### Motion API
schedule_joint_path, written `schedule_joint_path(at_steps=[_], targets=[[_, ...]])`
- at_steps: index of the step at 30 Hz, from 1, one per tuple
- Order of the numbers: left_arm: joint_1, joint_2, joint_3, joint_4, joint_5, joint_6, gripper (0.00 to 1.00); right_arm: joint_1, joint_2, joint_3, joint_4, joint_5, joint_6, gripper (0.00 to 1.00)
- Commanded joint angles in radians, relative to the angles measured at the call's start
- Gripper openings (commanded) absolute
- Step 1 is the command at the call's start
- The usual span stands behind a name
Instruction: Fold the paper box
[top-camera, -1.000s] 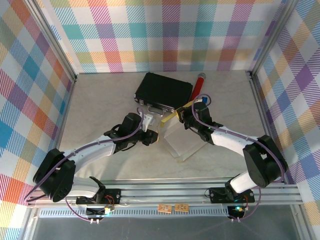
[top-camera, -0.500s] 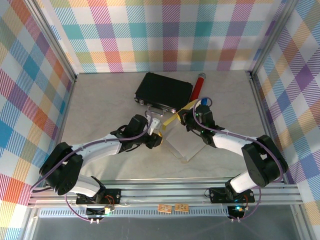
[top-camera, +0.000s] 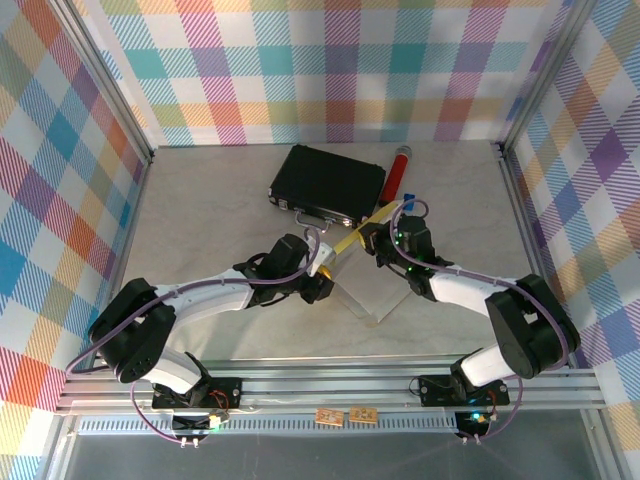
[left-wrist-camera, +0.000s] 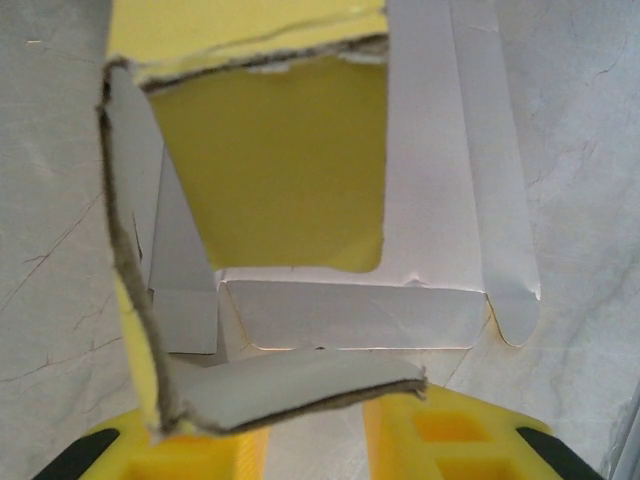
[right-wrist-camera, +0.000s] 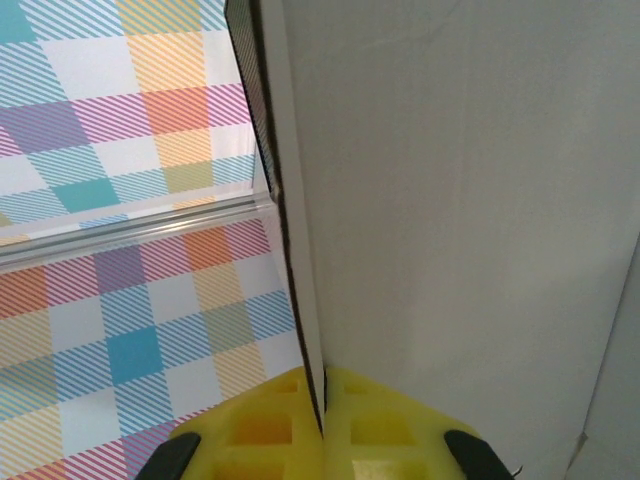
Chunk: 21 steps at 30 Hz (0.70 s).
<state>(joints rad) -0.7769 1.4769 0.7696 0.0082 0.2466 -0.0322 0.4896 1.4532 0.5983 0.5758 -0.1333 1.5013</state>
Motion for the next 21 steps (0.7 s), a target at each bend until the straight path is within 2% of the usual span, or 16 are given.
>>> schedule_joint_path(at_steps=[1, 17, 21], targets=[[-0.021, 0.011, 0.031, 0.038, -0.005, 0.014, 0.30, -0.008, 0.001, -0.040, -0.077, -0.008, -0.018, 0.00], [-0.044, 0.055, 0.060, 0.096, -0.091, 0.040, 0.19, -0.016, 0.015, -0.010, -0.083, -0.028, -0.004, 0.00], [-0.044, 0.071, 0.072, 0.142, -0.087, 0.005, 0.19, -0.017, 0.016, -0.011, -0.086, -0.029, -0.006, 0.00]])
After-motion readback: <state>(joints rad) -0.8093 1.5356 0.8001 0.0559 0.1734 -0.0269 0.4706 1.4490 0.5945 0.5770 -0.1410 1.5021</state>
